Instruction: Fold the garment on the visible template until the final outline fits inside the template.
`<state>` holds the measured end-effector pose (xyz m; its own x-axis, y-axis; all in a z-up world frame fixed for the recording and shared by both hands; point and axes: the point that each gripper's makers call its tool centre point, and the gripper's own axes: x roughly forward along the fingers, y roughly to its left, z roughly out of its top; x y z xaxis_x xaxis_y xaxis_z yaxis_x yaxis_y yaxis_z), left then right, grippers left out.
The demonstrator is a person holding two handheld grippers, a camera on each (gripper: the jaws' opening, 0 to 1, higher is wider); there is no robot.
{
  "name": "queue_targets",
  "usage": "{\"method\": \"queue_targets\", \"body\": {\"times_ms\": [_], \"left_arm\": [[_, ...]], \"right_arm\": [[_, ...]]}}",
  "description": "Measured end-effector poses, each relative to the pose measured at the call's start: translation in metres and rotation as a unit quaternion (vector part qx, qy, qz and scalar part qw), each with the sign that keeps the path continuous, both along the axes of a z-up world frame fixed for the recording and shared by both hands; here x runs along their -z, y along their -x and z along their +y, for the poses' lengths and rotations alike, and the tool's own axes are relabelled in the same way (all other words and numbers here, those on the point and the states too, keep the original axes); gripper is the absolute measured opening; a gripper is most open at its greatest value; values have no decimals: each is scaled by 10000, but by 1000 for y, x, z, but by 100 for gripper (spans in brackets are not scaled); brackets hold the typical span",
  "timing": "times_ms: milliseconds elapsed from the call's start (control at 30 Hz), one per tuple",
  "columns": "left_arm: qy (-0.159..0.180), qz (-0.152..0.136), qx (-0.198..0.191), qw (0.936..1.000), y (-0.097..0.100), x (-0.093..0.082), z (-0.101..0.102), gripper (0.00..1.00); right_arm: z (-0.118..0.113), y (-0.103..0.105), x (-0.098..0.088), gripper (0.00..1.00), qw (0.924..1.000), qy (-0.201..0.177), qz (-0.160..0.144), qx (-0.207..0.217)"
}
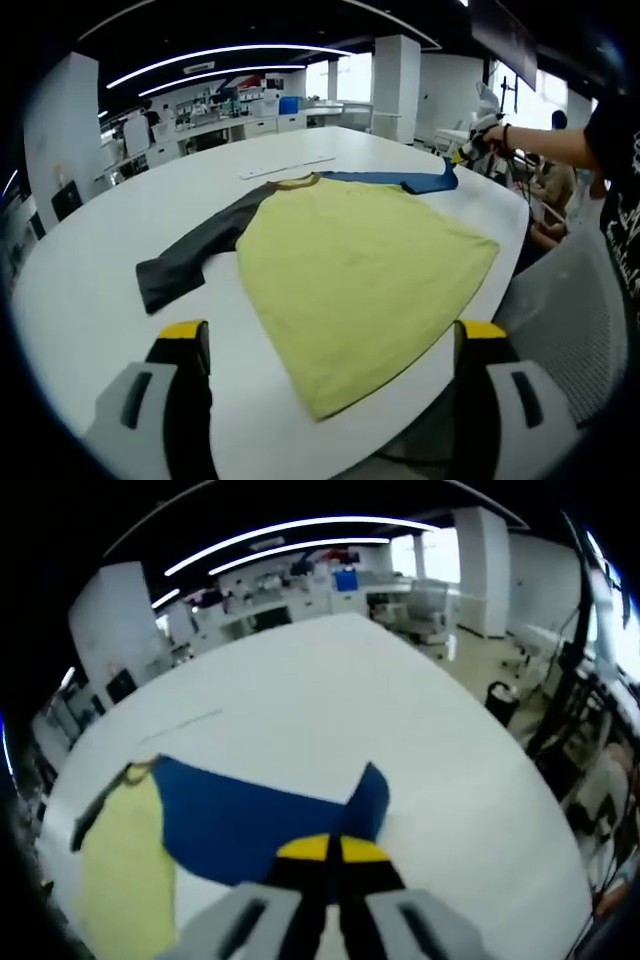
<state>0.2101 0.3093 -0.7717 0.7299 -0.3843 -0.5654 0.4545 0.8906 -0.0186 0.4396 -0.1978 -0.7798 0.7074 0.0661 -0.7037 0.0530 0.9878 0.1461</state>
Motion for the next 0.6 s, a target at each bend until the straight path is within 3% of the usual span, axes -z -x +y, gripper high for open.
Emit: {"method": "queue_targets", "body": {"times_ms": [233, 333, 467, 600], "left_arm": [[26, -27, -40, 10000, 1, -1, 1, 99], [41, -34, -51, 10000, 0, -1, 1, 99], [62, -44, -51, 10000, 1, -2, 0, 99], [100, -34, -60, 9999, 1, -1, -1, 99]], "right_arm": [[19, -13, -1, 0, 9996, 3, 22, -298], [33, -8, -5, 0, 9992, 3, 28, -390], [38, -22, -5, 0, 9986, -21, 9, -530], [57, -18, -11, 0, 9977, -63, -16, -669]]}}
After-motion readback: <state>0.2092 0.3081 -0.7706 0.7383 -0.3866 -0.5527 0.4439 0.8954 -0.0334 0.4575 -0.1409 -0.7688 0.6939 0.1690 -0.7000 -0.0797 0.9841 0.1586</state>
